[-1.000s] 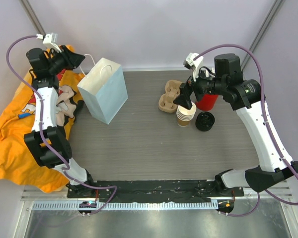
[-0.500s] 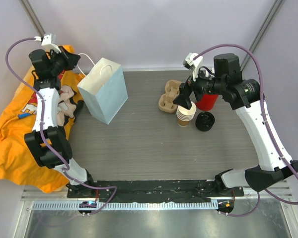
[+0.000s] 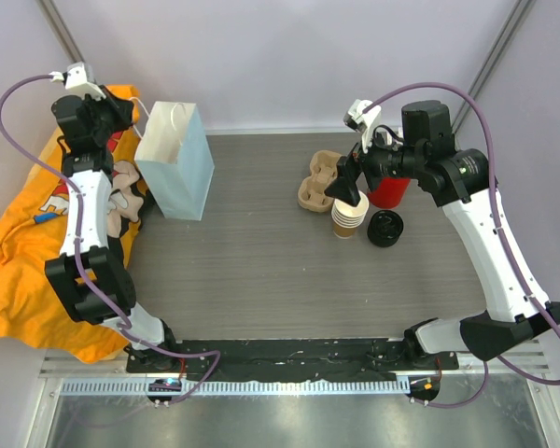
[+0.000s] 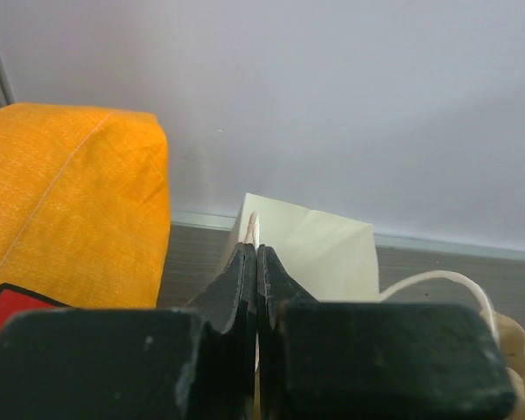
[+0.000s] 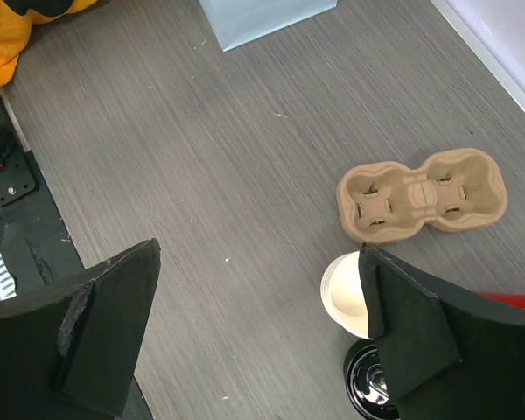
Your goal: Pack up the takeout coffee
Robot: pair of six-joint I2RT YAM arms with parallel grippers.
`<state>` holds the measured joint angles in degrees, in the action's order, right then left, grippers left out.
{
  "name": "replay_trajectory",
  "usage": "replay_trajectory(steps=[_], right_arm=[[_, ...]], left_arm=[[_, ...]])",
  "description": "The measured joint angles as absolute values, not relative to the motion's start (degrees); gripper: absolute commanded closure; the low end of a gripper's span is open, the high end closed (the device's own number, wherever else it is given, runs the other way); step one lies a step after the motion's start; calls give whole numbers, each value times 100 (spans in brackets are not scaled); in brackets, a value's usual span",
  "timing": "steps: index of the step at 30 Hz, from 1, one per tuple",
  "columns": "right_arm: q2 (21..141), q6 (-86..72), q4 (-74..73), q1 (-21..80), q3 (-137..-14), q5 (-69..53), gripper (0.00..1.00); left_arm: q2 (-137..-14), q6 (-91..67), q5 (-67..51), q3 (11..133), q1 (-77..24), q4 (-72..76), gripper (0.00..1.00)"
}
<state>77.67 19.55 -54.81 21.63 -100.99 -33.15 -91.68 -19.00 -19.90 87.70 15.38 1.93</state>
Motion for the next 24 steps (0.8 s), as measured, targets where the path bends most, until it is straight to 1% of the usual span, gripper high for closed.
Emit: replay_trajectory(steps=[1, 2, 3, 4, 6, 7, 9, 10, 12, 13, 15, 16, 17, 24], right_arm=[[7767, 1953, -5481, 2163, -10099, -3315, 0], [7767, 1953, -5481, 2163, -10099, -3315, 0], [7767, 1953, -5481, 2163, -10099, -3317, 1], [7767, 1953, -5481, 2163, -10099, -3317, 0], [7767, 1955, -5481, 2163, -10099, -3317, 0], [7767, 1955, -5481, 2163, -10099, -3317, 0], [7767, 1953, -5478, 2163, -10097, -3315, 0], [7767, 1955, -5474, 2163, -10095, -3312, 0], [7767, 1955, -5452, 2163, -10086, -3304, 0], [7767, 1955, -5435, 2163, -10075, -3291, 0], [7787, 1957, -5430, 2163, -10064, -3256, 0], [7813, 1959, -5415, 2163, -10064, -3205, 0], [7856, 1959, -5402, 2163, -10066, -3146, 0], [8385, 1870, -5286, 2163, -10075, -2386, 0]], left_arm=[[-9161, -1900, -1951, 8770, 1538, 198, 98], [-9155, -1898, -1916, 8770, 1538, 204, 94], [-9153, -1892, -1885, 8770, 1538, 207, 88], [-9153, -1879, -1852, 8770, 1538, 211, 74], [-9150, -1822, -1820, 8770, 1538, 211, 61], [-9150, -1802, -1813, 8770, 1538, 209, 52], [-9150, -1754, -1800, 8770, 1538, 209, 42], [-9150, -1741, -1800, 8770, 1538, 207, 35], [-9150, -1741, -1798, 8770, 1538, 204, 28], [-9148, -1730, -1798, 8770, 1538, 202, 20], [-9133, -1732, -1800, 8772, 1538, 193, 14], [-9111, -1743, -1822, 8783, 1538, 180, 4], [-9087, -1750, -1846, 8794, 1538, 174, 0], [-8490, -1754, -2436, 9142, 1483, -12, 0]])
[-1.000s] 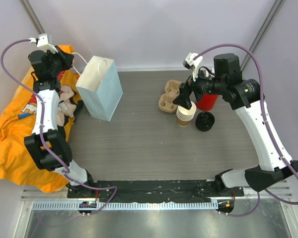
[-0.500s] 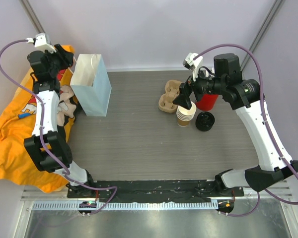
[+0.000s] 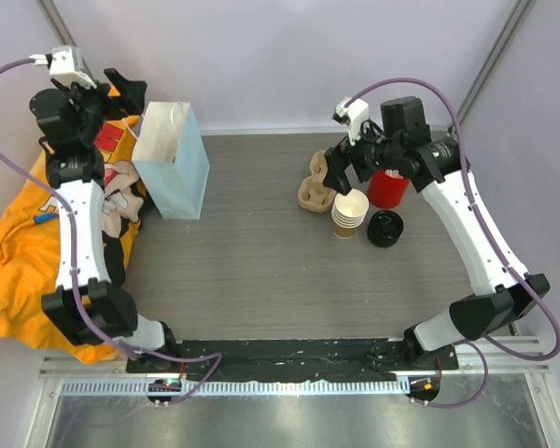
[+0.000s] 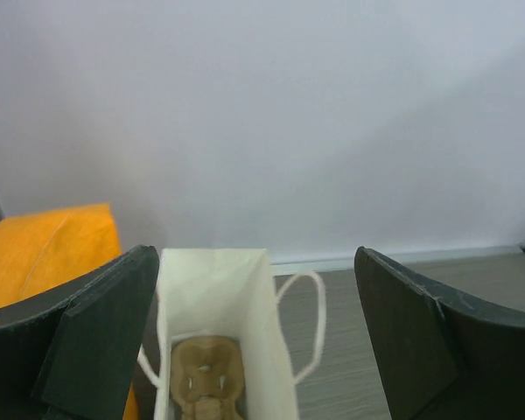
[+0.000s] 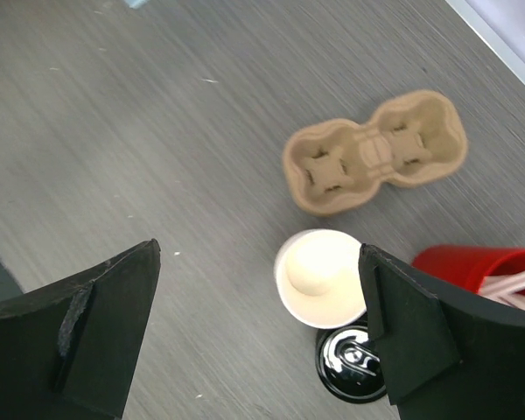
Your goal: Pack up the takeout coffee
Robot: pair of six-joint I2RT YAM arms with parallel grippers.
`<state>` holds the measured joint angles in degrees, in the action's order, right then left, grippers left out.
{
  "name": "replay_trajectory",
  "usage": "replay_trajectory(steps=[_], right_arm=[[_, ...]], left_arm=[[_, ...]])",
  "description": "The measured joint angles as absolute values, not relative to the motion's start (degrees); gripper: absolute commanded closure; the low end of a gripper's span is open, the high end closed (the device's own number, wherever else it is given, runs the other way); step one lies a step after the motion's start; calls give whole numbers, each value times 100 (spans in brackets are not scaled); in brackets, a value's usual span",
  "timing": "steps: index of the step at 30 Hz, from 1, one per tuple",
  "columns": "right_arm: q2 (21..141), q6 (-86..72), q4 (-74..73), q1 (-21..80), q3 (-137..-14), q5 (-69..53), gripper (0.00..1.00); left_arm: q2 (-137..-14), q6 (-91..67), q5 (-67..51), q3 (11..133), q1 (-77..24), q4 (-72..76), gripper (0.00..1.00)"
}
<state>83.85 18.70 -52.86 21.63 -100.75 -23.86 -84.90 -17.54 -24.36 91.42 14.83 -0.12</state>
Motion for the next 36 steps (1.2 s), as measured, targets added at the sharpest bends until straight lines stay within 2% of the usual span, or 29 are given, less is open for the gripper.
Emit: replay_trajectory(steps=[3, 8, 15, 25, 36], right_arm=[[8530, 1861, -5238, 2152, -10071, -1973, 0], [8576, 1820, -5177, 2102, -10068, -1455, 0], [8488, 1809, -5133, 1767, -9911, -1208, 0], [7236, 1964, -5262, 1284, -8906, -1269, 2], [5621, 2047, -5148, 167, -7623, -537, 3]], left_arm=[[-7979, -1511, -2733, 9174, 1201, -207, 0], [-7341, -808, -3242, 9223, 45, -921, 0], [-7306, 108, -2727, 8696, -1481, -1846, 0], [-8388, 711, -2117, 8453, -2674, -2324, 0], [-10460, 489, -1717, 10405, -3979, -3081, 0]])
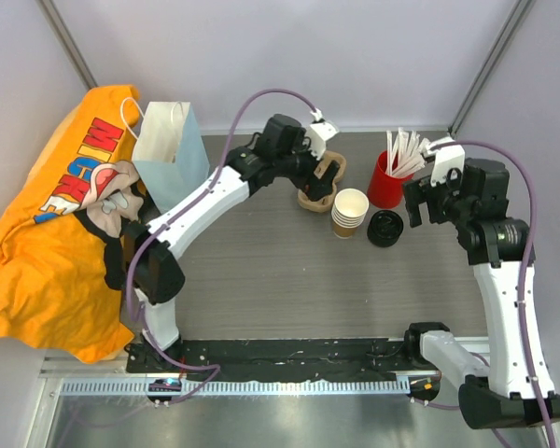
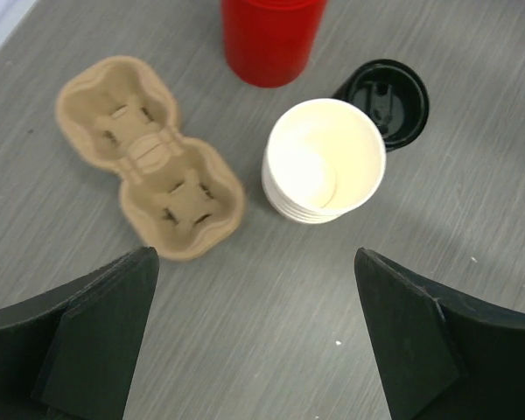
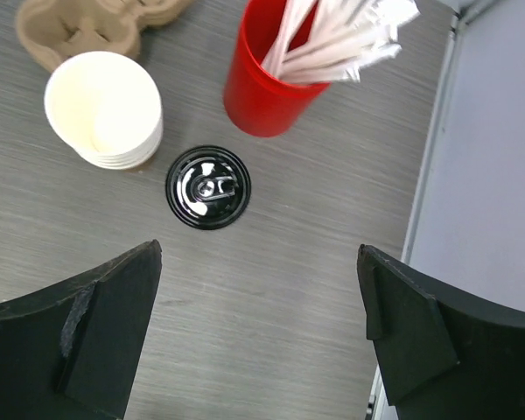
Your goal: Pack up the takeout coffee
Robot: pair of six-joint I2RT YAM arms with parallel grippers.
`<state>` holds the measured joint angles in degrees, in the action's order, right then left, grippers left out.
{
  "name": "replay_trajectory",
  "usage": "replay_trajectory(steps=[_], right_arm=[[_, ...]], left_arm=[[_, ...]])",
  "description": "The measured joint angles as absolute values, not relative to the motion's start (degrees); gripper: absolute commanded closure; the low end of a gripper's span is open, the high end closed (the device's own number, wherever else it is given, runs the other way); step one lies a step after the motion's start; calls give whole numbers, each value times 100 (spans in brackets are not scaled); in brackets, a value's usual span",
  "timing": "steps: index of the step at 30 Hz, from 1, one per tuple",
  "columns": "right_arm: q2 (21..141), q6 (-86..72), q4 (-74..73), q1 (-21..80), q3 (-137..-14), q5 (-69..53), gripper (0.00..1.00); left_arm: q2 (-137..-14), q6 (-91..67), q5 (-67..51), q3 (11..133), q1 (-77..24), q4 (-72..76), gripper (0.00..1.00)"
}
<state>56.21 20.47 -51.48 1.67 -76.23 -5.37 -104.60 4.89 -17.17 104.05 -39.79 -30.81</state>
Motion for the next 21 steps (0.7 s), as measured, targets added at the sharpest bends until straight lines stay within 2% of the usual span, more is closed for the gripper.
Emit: replay_trajectory(steps=[4, 7, 11, 13, 21], right_arm=[[5159, 1977, -5068, 102, -7153, -279, 3], [4873, 1905, -5006, 99, -6862, -143, 3], [4587, 1782, -4925, -174, -6672, -213, 4], [4512, 1717, -4888, -390, -6652, -349, 4], [4462, 1577, -4751, -768, -6648, -937, 4]], left_arm=[[-11054, 405, -1575, 11034, -4311, -3299, 3], [-11522, 329, -1448, 11493, -4497, -3435, 11], [-11782, 294, -1326, 11629, -4600, -3485, 22], [-11909, 287, -1258, 11646, -4602, -3485, 22], [-12210, 301, -1002, 11644, -4600, -3500, 38]])
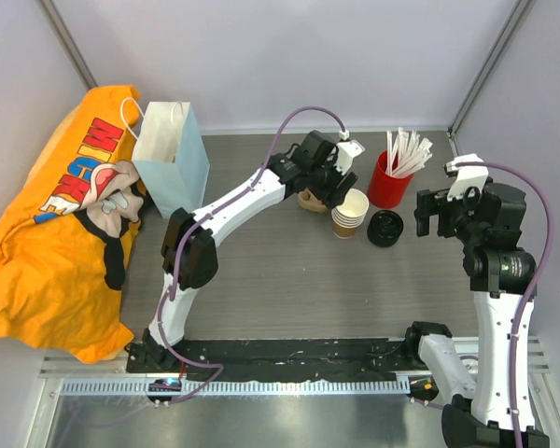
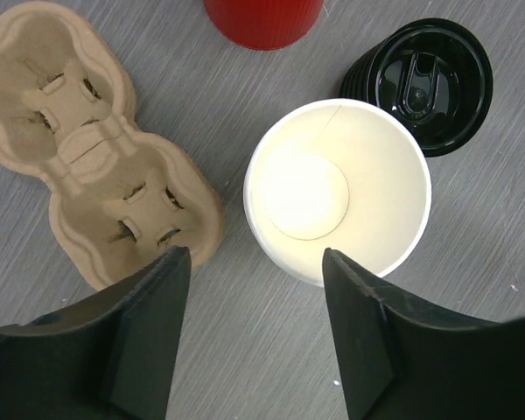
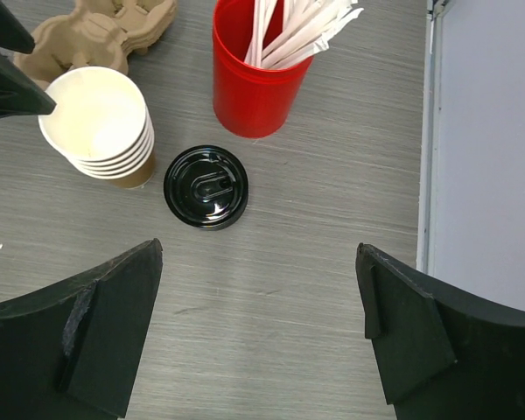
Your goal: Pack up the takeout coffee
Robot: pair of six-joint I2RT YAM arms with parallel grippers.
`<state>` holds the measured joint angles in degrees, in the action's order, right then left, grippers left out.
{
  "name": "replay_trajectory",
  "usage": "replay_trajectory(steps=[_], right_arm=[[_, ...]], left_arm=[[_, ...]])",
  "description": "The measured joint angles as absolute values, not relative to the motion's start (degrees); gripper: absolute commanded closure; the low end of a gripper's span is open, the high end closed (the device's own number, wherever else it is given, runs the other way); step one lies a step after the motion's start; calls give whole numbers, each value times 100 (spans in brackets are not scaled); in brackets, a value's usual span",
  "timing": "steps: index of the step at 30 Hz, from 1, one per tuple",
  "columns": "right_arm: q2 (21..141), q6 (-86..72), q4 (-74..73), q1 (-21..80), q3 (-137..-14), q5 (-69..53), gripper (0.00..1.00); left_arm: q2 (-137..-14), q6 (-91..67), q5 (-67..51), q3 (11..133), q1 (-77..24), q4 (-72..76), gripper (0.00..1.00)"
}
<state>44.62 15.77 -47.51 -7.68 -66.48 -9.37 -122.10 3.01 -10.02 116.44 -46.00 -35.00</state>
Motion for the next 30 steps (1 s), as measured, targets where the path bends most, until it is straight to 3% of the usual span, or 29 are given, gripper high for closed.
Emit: replay_trajectory(steps=[4, 16, 24, 30], right_arm=[[4447, 1559, -4727, -775, -6589, -1079, 5], [4383, 1507, -4716, -799, -6556, -1297, 5], [4357, 1500, -4716, -801, -6525, -1365, 5], [4333, 1485, -4713, -805, -6523, -1393, 5]], left_arm=[[-12213, 294, -1004, 11644, -4600, -3494, 51], [-12370, 191, -1013, 11666, -4602, -3494, 53], [-12532, 187, -1015, 11924, -4646, -3535, 72], [-12617, 187, -1013, 12110, -4665, -3653, 80]])
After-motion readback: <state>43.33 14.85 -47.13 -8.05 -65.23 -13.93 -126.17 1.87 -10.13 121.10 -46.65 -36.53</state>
